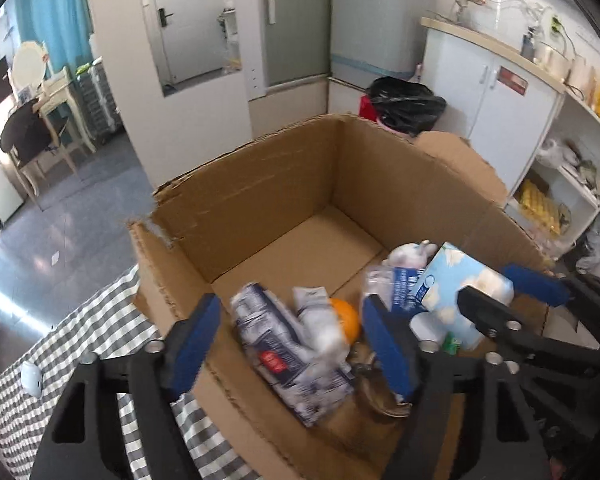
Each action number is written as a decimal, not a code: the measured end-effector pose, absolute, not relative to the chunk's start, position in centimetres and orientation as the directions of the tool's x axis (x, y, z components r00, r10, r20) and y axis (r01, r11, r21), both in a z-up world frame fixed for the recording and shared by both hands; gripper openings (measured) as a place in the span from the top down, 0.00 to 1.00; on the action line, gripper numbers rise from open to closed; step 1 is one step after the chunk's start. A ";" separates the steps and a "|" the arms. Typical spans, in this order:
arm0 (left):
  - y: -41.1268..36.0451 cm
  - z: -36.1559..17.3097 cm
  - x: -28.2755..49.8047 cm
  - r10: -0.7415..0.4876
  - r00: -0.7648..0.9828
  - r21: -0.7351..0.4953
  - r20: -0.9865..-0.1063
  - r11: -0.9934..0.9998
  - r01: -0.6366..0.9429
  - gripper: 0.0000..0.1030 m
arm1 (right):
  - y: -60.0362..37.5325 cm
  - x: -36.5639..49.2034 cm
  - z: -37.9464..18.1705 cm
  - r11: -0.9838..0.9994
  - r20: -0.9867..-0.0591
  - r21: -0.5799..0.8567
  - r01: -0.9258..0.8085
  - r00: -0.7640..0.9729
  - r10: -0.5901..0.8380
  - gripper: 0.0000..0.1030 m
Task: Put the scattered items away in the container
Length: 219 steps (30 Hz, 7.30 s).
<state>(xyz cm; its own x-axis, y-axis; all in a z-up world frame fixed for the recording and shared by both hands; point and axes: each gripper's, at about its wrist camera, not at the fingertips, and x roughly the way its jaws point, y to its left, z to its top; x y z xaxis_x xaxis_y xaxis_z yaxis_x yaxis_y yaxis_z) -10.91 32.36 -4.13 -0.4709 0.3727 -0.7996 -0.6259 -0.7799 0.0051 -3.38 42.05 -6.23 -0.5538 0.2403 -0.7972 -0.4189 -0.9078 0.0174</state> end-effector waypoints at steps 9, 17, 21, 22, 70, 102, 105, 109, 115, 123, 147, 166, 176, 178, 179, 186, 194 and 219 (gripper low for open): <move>27.2 -2.3 -11.7 0.356 -0.533 0.003 -0.768 -0.829 -0.559 0.10 | 39.6 -3.8 -4.5 -0.927 -0.764 0.054 -0.371 -0.613 0.201 0.34; 17.9 0.5 -12.9 0.281 -0.631 0.000 -0.723 -0.913 -0.407 0.10 | 33.9 -5.3 -2.1 -0.964 -0.712 0.072 -0.257 -0.690 0.131 0.34; 11.5 1.7 -13.9 0.219 -0.680 -0.007 -0.700 -0.954 -0.300 0.09 | 29.5 -6.9 -1.0 -0.985 -0.686 0.074 -0.158 -0.724 0.064 0.34; 9.5 1.8 -14.3 0.197 -0.693 -0.009 -0.694 -0.964 -0.265 0.08 | 28.0 -7.4 -0.8 -0.989 -0.681 0.071 -0.127 -0.731 0.046 0.34; -0.7 -10.0 -21.6 0.124 -0.578 -0.009 -0.806 -0.980 -0.197 0.47 | 15.9 -13.7 -9.5 -0.998 -0.813 0.011 0.054 -0.581 -0.041 0.34; 26.9 1.1 -10.2 0.485 -0.518 -0.021 -0.705 -0.743 -0.669 0.47 | 35.4 -0.8 -2.5 -0.938 -0.748 -0.037 -0.343 -0.613 0.254 0.33; 29.2 0.1 -9.9 0.477 -0.501 -0.004 -0.722 -0.727 -0.687 0.47 | 37.7 -0.1 -2.8 -0.922 -0.762 -0.043 -0.384 -0.585 0.279 0.33; 30.7 -1.0 -9.5 0.480 -0.482 0.000 -0.733 -0.709 -0.705 0.33 | 38.9 0.2 -2.8 -0.916 -0.766 -0.046 -0.398 -0.574 0.288 0.33; 30.1 -0.9 -9.7 0.462 -0.511 0.008 -0.725 -0.736 -0.677 0.08 | 39.2 -0.4 -3.2 -0.919 -0.769 -0.027 -0.392 -0.579 0.269 0.32; 27.2 -0.3 -10.4 0.428 -0.544 0.002 -0.722 -0.784 -0.620 0.08 | 37.3 -1.1 -3.3 -0.935 -0.772 -0.029 -0.354 -0.586 0.246 0.32; 8.1 2.4 -7.8 0.191 -0.692 0.010 -0.696 -0.961 -0.276 0.00 | 25.1 -2.6 -1.7 -0.976 -0.737 0.004 -0.216 -0.661 0.143 0.09; 2.1 2.2 -4.1 0.085 -0.702 -0.038 -0.707 -0.996 -0.082 0.00 | 21.4 -1.6 -1.0 -0.989 -0.746 -0.070 -0.127 -0.652 0.136 0.08; 3.4 2.3 -4.1 0.080 -0.695 -0.005 -0.715 -0.994 -0.110 0.00 | 22.0 -1.4 -1.3 -0.991 -0.752 -0.055 -0.123 -0.648 0.122 0.08; 3.3 2.2 -4.2 0.077 -0.690 -0.002 -0.719 -0.994 -0.109 0.00 | 21.9 -1.5 -1.3 -0.992 -0.753 -0.053 -0.116 -0.647 0.116 0.08; 3.3 2.1 -4.3 0.074 -0.687 -0.001 -0.723 -0.994 -0.107 0.00 | 21.8 -1.5 -1.3 -0.992 -0.753 -0.053 -0.112 -0.648 0.113 0.08; 3.2 1.6 -4.5 0.060 -0.675 0.013 -0.735 -0.995 -0.102 0.00 | 21.6 -1.7 -1.6 -0.993 -0.756 -0.055 -0.109 -0.644 0.113 0.08; 3.0 1.1 -4.7 0.063 -0.659 0.005 -0.749 -0.995 -0.101 0.00 | 21.4 -1.8 -1.8 -0.992 -0.761 -0.061 -0.113 -0.638 0.119 0.08; 3.4 0.9 -4.6 0.088 -0.647 -0.009 -0.758 -0.992 -0.125 0.00 | 22.1 -1.5 -1.7 -0.989 -0.759 -0.060 -0.136 -0.637 0.133 0.08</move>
<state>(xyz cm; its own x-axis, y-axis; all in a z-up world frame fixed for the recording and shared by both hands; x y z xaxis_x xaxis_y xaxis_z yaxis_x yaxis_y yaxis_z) -4.62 3.37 0.95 -0.6466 0.0883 -0.7577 -0.1250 -0.9921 -0.0090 -1.54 22.14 -1.71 -0.6368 0.1334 -0.7594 -0.1360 -0.9889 -0.0597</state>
